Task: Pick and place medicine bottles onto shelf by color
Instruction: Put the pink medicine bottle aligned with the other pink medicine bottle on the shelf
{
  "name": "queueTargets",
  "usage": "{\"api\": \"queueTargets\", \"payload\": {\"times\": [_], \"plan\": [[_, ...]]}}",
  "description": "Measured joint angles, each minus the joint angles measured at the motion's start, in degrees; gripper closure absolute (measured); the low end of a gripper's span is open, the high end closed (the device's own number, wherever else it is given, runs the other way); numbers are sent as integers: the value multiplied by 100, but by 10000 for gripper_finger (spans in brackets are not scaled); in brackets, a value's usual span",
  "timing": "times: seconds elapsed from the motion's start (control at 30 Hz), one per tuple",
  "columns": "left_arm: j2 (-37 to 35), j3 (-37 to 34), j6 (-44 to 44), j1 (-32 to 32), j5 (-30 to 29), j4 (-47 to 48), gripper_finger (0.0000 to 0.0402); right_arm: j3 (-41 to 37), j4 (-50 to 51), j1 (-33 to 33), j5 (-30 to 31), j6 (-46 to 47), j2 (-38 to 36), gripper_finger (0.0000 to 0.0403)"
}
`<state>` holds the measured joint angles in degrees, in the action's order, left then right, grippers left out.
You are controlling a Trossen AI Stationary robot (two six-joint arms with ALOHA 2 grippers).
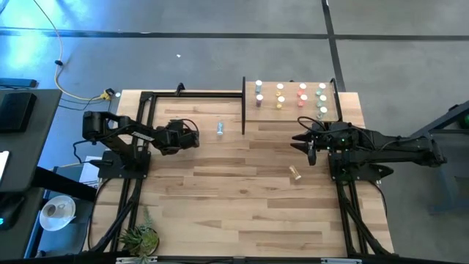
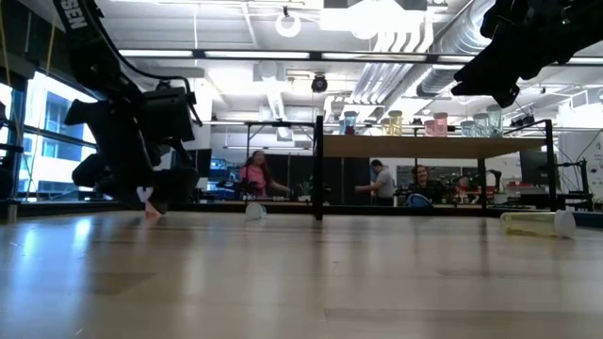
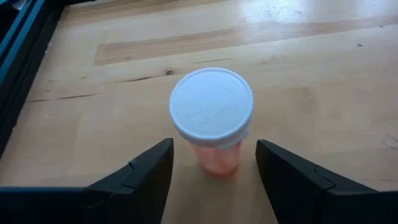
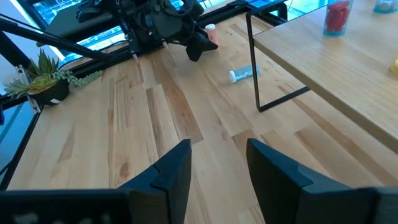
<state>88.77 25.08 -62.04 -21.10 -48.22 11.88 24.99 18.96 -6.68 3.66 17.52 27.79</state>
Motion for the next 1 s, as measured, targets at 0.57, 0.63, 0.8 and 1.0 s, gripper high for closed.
{"api": "queueTargets", "payload": {"times": [0.57, 0.63, 0.8, 1.0], "plan": [[0, 0, 269, 2, -45, 2, 302, -2, 0, 0, 22, -2, 0, 256], [0, 0, 271, 2, -47, 2, 304, -2, 1, 0, 21, -2, 0, 256], [-3, 2, 510, 2, -36, 2, 303, -2, 2, -2, 20, -2, 2, 256], [-215, 3, 861, 28, 328, 0, 304, -2, 2, -2, 17, -3, 0, 256]]}}
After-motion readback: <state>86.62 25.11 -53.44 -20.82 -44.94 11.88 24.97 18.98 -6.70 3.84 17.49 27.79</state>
